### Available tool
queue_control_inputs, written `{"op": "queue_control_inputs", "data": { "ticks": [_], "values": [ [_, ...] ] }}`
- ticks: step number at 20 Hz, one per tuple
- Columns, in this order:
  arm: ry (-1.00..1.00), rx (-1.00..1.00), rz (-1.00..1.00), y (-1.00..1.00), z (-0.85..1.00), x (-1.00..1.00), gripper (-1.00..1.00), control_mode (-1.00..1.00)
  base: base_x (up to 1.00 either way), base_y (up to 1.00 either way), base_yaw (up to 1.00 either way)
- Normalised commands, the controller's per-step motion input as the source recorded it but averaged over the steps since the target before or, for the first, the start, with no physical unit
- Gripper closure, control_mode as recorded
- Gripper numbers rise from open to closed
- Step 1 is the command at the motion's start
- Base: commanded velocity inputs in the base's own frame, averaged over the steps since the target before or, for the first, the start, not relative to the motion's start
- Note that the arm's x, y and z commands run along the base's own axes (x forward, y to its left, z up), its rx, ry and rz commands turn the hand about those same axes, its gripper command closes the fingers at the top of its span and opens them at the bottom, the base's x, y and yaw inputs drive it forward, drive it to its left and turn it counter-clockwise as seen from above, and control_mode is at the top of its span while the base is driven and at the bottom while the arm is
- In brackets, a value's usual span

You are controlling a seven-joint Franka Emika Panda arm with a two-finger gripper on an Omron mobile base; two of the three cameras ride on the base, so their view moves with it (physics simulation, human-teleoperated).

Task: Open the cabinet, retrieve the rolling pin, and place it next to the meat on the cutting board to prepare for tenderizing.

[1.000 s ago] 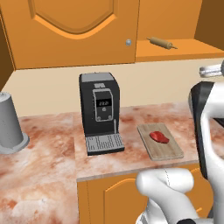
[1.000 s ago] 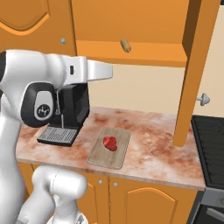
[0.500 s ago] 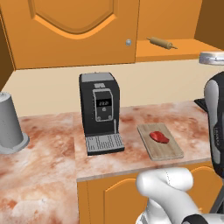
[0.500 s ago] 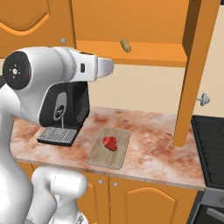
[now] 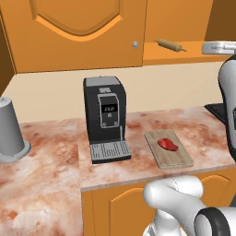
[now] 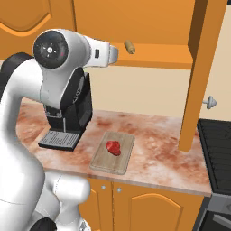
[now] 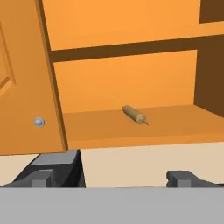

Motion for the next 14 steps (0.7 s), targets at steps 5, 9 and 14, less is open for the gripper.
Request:
{"op": "queue_control_inputs", "data": {
  "ticks": [5, 9, 14],
  "values": [
    [0.07, -0.01, 0.07, 0.15, -0.01, 0.3, -1.0, -1.0, 0.0, 0.0, 0.0],
    [0.05, 0.0, 0.03, 0.0, -0.01, 0.28, -1.0, -1.0, 0.0, 0.0, 0.0],
    [0.01, 0.0, 0.02, 0.0, 0.0, 0.12, -1.0, -1.0, 0.0, 0.0, 0.0]
  ]
}}
